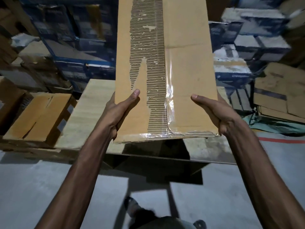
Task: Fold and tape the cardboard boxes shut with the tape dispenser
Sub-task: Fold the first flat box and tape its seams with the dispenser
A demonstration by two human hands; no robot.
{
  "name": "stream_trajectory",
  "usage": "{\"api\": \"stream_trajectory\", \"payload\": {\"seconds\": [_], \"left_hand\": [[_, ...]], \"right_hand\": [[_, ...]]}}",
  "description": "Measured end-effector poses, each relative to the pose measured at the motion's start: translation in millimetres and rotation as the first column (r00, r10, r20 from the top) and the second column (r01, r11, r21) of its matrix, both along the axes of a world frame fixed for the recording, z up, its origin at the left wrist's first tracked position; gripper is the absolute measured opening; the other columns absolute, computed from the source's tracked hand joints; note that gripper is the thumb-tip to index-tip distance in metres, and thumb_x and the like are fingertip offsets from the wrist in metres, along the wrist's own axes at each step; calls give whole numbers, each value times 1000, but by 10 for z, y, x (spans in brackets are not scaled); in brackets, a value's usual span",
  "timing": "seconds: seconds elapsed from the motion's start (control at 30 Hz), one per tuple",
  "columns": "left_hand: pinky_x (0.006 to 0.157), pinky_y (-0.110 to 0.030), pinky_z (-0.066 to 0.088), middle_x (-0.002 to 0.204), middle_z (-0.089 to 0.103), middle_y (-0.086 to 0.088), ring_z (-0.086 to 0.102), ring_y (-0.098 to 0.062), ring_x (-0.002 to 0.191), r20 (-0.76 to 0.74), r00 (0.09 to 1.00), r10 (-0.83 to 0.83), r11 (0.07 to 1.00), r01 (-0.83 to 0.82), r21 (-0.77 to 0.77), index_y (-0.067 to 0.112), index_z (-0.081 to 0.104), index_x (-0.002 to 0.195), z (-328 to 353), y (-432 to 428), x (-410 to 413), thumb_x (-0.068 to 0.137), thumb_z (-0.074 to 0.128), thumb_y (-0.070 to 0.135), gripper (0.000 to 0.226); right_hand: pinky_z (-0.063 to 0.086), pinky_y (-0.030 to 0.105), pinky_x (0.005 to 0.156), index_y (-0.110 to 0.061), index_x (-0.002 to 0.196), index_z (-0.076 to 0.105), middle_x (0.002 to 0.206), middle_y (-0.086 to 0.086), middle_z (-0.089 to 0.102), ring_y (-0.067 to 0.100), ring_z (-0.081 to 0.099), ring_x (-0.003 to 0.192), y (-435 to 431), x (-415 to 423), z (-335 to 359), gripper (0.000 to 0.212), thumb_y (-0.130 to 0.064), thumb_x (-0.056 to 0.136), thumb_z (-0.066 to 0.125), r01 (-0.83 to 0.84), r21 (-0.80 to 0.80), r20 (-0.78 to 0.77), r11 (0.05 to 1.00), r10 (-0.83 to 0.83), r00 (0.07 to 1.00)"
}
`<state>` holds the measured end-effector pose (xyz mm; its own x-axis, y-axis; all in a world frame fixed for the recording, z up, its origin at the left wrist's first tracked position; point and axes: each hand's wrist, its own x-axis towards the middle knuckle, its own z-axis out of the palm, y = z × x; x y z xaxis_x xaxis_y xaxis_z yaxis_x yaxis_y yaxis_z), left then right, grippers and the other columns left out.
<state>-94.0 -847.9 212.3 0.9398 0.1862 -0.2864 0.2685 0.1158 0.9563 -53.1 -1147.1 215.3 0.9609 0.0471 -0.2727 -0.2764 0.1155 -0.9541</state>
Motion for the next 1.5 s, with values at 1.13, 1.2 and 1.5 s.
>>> {"api": "stream_trajectory", "payload": {"seconds": [1.13, 1.2, 1.5], "left_hand": [[85, -29, 56, 96, 71, 25, 67, 0, 90, -192, 952, -238, 854, 300, 425, 38, 68, 125, -1514, -7362, 1887, 79, 71, 76, 60], [96, -40, 57, 105, 74, 23, 70, -5, 99, -228, 949, -217, 859, 297, 418, 40, 68, 126, -1753, -7615, 2051, 76, 69, 80, 63], [99, -38, 52, 116, 74, 18, 67, -13, 109, -341, 933, -112, 817, 282, 503, 43, 61, 136, -3026, -8683, 2571, 80, 61, 84, 69]], "right_hand": [[53, 37, 102, -38, 137, 55, 120, -11, 75, 13, 69, 114, -7239, 732, -1357, 78, -37, 70, 94, 318, -196, -266, 928, -362, 893], [50, 35, 104, -36, 143, 52, 123, -11, 73, 12, 67, 117, -7509, 963, -1586, 82, -36, 72, 93, 302, -214, -295, 929, -356, 887], [50, 20, 89, -35, 152, 43, 133, -10, 63, 3, 59, 117, -8667, 1810, -3052, 67, -28, 94, 75, 172, -215, -414, 961, -249, 876]]}}
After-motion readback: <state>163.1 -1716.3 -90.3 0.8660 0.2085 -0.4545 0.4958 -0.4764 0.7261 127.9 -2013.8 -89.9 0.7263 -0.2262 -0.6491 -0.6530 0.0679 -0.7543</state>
